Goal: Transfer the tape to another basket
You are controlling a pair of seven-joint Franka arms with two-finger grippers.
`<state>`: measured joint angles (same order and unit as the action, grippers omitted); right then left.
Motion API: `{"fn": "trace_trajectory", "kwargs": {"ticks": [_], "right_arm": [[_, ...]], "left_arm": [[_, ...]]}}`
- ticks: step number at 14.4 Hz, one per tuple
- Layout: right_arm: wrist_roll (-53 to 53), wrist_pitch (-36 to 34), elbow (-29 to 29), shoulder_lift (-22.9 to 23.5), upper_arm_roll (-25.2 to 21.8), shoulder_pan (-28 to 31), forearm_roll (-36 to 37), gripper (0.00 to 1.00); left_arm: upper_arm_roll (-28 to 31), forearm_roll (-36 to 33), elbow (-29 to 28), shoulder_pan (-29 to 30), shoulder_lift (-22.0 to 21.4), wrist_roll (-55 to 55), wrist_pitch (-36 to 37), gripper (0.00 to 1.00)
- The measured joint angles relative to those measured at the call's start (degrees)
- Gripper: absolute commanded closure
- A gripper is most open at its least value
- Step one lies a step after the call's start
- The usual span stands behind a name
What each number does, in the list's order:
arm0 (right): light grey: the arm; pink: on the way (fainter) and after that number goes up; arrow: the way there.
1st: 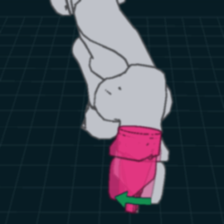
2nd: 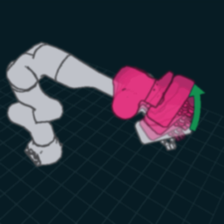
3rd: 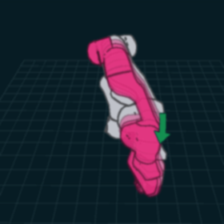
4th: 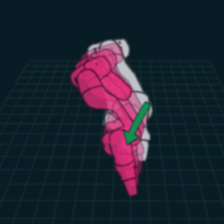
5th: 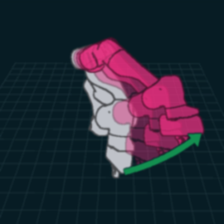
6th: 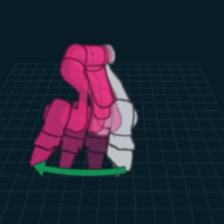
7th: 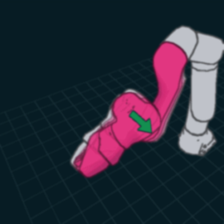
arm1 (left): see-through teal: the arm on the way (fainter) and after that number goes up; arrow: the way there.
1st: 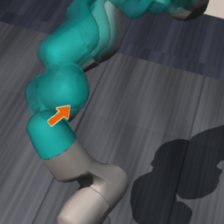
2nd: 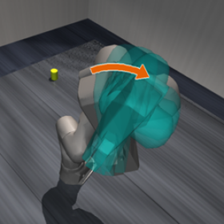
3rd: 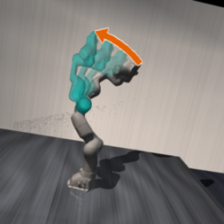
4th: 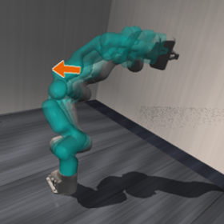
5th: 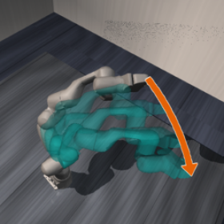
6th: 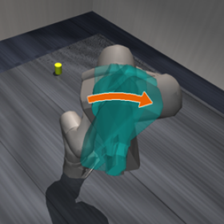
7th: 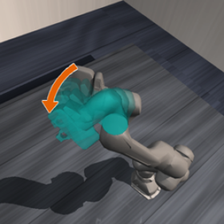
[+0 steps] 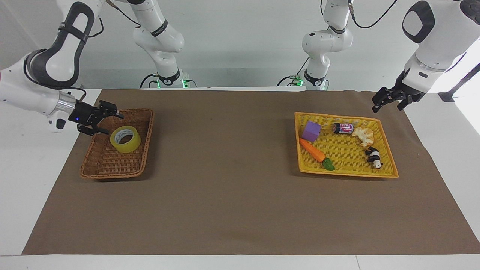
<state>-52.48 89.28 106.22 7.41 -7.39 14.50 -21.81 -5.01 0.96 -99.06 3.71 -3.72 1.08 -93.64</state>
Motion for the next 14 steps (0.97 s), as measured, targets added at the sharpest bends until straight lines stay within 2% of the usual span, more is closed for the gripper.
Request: {"fn": "trace_trajectory", "kwargs": {"ticks": [8, 10, 14], "right_arm": [[23.8, 0.2, -3.6, -9.8, 0.3, -10.7, 14.6, 0.01], [26.2, -1.3, -5.6, -10.7, 0.3, -10.7, 16.8, 0.01], [34.5, -8.5, -12.8, -9.9, 0.4, -10.7, 20.7, 0.01]], "left_arm": [[0.0, 0.0, 0.0, 0.0, 0.0, 0.0, 0.0, 0.00], [0.0, 0.0, 0.0, 0.0, 0.0, 0.0, 0.0, 0.00], [0.0, 0.0, 0.0, 0.0, 0.0, 0.0, 0.0, 0.00]]}}
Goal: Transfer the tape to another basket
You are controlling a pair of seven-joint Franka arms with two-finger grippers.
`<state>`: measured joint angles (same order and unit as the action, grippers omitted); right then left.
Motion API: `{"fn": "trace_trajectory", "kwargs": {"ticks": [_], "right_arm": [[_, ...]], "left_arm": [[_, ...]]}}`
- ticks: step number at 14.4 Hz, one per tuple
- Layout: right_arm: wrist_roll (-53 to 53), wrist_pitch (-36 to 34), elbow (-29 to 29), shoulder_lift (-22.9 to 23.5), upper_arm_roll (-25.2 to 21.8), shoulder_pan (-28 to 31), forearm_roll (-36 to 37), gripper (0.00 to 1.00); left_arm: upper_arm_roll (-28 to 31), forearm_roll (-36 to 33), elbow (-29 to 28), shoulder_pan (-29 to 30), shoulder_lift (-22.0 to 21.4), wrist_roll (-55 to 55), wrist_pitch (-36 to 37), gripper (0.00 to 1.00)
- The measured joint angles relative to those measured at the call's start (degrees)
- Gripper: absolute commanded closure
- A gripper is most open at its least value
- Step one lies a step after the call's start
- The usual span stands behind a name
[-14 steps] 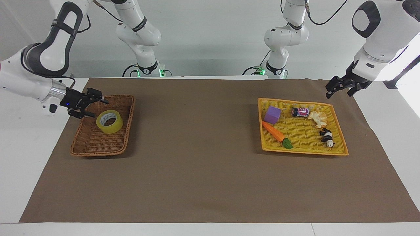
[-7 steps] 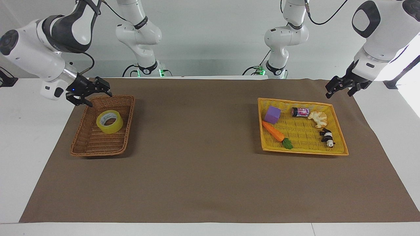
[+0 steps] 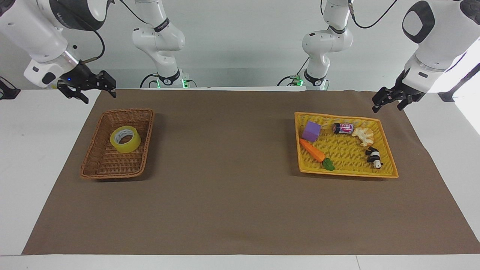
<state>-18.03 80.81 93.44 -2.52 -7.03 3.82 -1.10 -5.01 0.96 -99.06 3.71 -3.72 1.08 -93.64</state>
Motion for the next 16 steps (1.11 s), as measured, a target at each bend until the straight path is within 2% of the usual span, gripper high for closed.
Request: {"fn": "trace_trajectory", "kwargs": {"ticks": [6, 9, 16], "right_arm": [[4.1, -0.3, -2.6, 3.4, 0.2, -0.6, 3.1, 0.01], [4.3, -0.4, -4.5, 3.1, 0.5, -0.6, 3.3, 0.01], [6.4, -1.0, -4.6, 2.4, 1.8, -0.6, 3.3, 0.01]], "left_arm": [[0.0, 0.0, 0.0, 0.0, 0.0, 0.0, 0.0, 0.00], [0.0, 0.0, 0.0, 0.0, 0.0, 0.0, 0.0, 0.00], [0.0, 0.0, 0.0, 0.0, 0.0, 0.0, 0.0, 0.00]]}}
